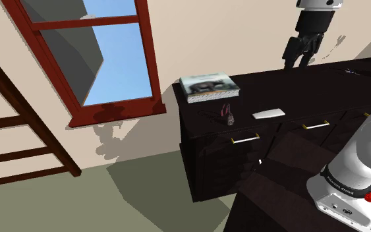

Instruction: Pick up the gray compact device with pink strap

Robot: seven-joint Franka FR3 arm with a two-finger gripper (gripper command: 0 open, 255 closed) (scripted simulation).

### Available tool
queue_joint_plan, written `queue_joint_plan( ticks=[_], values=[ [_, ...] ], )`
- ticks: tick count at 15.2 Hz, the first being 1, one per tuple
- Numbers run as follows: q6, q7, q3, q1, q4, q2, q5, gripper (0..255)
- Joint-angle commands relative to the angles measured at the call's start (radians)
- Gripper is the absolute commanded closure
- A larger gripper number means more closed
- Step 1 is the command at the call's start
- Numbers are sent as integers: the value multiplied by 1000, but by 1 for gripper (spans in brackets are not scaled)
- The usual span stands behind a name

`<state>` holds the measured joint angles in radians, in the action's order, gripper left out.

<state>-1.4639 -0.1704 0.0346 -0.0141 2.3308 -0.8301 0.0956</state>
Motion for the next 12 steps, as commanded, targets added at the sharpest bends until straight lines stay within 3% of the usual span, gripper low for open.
queue_joint_plan(
  ticks=[1,12],
  values=[
    [0,0,0,0,0,0,0,0],
    [-386,-64,24,-56,107,262,-25,0]
  ],
)
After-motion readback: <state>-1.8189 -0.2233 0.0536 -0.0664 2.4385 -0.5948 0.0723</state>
